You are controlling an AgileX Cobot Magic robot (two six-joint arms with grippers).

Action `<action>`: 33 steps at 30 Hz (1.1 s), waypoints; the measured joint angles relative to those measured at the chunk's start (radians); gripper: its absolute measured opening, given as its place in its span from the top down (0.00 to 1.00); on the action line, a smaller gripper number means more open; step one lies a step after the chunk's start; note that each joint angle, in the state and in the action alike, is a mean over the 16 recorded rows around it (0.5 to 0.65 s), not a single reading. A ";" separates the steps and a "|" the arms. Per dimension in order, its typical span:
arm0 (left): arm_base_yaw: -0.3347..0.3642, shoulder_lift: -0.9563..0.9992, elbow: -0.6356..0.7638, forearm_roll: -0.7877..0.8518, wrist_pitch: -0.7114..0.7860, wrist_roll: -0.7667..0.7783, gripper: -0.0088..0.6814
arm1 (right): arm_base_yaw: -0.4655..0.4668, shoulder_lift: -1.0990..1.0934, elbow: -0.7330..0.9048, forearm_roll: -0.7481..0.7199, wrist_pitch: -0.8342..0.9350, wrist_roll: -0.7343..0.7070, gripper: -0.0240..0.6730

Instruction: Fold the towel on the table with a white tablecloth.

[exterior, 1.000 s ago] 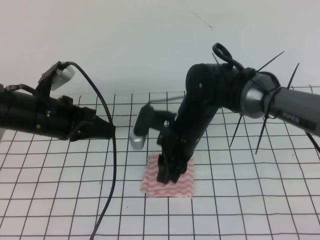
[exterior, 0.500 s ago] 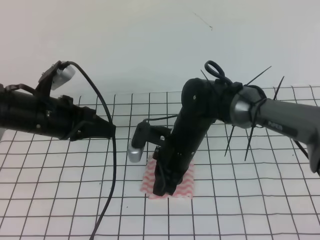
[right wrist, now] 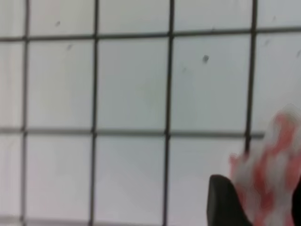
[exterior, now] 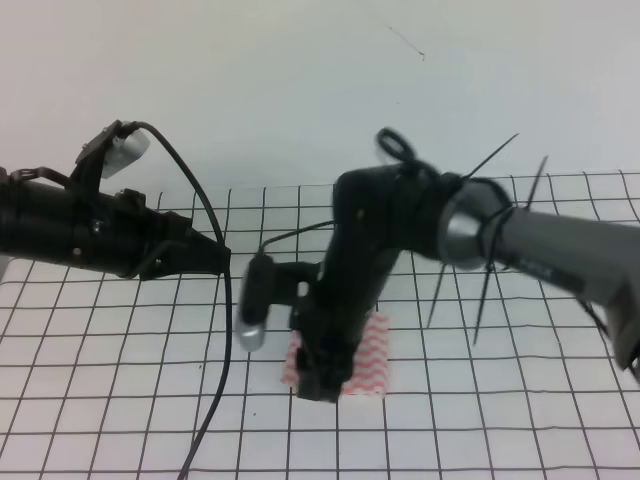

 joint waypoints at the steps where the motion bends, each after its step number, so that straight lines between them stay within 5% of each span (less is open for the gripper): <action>1: 0.000 0.000 0.000 0.000 0.000 0.001 0.99 | 0.008 0.001 0.000 -0.021 -0.011 0.015 0.51; 9: 0.017 0.000 0.000 0.001 -0.002 -0.004 0.99 | 0.056 0.004 0.001 -0.156 -0.058 0.141 0.51; 23: 0.156 0.000 0.000 -0.001 0.030 -0.005 0.99 | 0.061 -0.010 0.004 -0.182 0.008 0.189 0.51; 33: 0.139 0.000 0.000 -0.003 0.051 0.016 0.99 | 0.061 -0.020 0.048 -0.169 -0.035 0.171 0.52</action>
